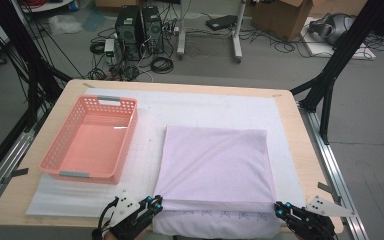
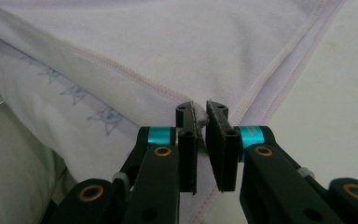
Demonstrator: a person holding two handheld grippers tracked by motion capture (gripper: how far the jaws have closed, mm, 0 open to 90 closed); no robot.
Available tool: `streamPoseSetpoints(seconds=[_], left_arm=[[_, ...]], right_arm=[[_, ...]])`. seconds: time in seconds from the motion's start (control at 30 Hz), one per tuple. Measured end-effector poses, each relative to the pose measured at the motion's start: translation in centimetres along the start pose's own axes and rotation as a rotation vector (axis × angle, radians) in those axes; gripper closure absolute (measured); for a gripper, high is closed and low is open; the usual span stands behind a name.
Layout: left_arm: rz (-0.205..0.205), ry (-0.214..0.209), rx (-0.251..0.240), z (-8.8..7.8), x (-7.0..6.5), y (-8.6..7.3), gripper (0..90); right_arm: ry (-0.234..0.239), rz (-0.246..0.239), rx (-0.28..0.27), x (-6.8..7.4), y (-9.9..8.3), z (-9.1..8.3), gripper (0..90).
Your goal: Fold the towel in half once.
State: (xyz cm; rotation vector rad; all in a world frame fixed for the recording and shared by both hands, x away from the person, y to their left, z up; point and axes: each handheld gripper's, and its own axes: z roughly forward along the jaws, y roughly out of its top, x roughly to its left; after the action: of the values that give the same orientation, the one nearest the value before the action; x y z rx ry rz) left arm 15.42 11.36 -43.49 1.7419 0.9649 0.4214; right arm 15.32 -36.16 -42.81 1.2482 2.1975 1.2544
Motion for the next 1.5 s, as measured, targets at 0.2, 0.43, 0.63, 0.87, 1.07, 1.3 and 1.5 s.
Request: streamPoseSetpoints(seconds=[0.2, 0.43, 0.63, 0.87, 1.07, 1.3, 1.5], left_arm=[[-0.006, 0.001, 0.003, -0.6, -0.6, -0.6, 84.4], [-0.012, -0.012, 0.005, -1.5, -1.2, -1.1, 84.5], [0.003, -0.047, 0.023, -1.6, -1.7, -1.6, 84.0], [-0.034, -0.032, -0.013, -1.7, -0.7, -0.9, 54.3], [-0.038, -0.011, -0.033, -1.0, 0.5, -0.2, 52.5], [-0.028, -0.020, -0.020, 1.0, 2.0, 0.8, 52.1], [-0.028, -0.024, -0.014, 3.0, 3.9, 1.9, 51.8]], right_arm=[[0.008, -0.009, 0.005, 0.5, -0.6, -0.7, 82.5], [0.015, -0.014, 0.006, 1.0, -1.1, -1.6, 82.7], [0.011, -0.014, 0.006, 1.2, -1.4, -2.8, 82.8], [0.016, 0.032, -0.035, 0.6, -1.4, -3.1, 68.2], [-0.024, 0.053, -0.054, -0.3, -0.9, -2.8, 68.7], [-0.067, 0.068, -0.041, -1.8, 0.1, -1.0, 70.9], [-0.098, 0.077, -0.030, -3.3, 1.5, 1.3, 71.9]])
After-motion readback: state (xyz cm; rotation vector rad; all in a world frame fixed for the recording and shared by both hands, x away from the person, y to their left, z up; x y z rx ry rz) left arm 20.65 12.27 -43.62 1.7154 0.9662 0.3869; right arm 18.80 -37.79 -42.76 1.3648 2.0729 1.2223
